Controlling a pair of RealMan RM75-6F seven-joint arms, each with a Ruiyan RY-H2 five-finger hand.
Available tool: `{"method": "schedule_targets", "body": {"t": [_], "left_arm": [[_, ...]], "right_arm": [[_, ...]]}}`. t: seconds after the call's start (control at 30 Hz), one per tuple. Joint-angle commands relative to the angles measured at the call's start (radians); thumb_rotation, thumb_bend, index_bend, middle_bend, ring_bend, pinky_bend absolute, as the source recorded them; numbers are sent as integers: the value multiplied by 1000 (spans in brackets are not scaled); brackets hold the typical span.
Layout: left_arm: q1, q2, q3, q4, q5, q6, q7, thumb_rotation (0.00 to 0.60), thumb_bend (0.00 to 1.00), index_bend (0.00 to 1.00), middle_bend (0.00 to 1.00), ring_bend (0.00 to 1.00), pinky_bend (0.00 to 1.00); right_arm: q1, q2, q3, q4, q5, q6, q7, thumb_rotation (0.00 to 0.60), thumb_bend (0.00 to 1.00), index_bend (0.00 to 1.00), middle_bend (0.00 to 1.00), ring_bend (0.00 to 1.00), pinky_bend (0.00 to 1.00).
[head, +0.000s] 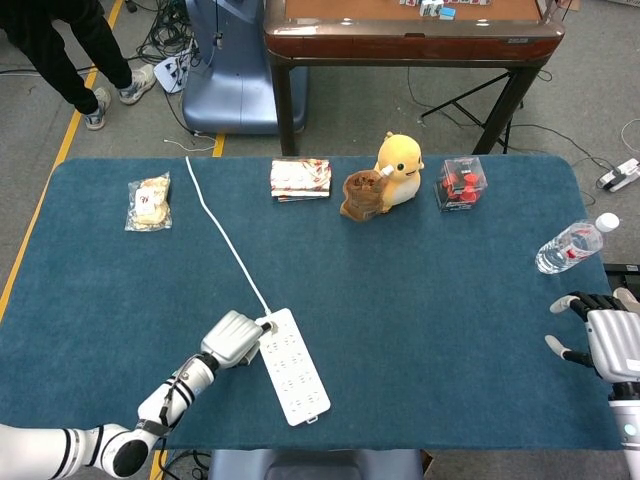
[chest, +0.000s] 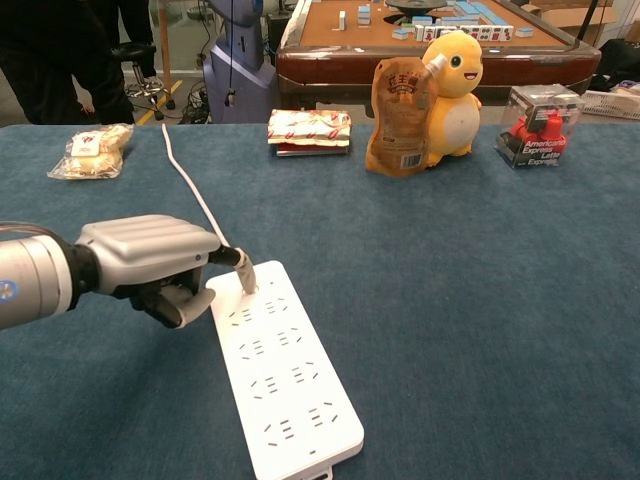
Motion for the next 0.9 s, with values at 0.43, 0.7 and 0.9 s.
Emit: {"method": "schedule_targets", "body": {"t": [0.43, 0.7, 0.9], "left_arm": [[164, 159, 24, -147, 227, 309, -93, 600, 654, 290, 1000, 999, 1000], [298, 198, 63, -115, 310, 508, -32, 600, 652, 271, 848, 780, 1000], [412, 230, 83, -80, 307, 637, 23, 600, 651, 271, 716, 681, 946]], "right_arm": [[-3, -4, -3, -1, -7, 7, 0, 600, 147, 446, 398, 350, 298], [0, -12, -6, -5, -13, 4, -4, 600, 148, 446, 398, 350, 298], [-3, -17, -8, -4, -8, 4, -5, 600, 148, 446, 399, 350, 298]]}}
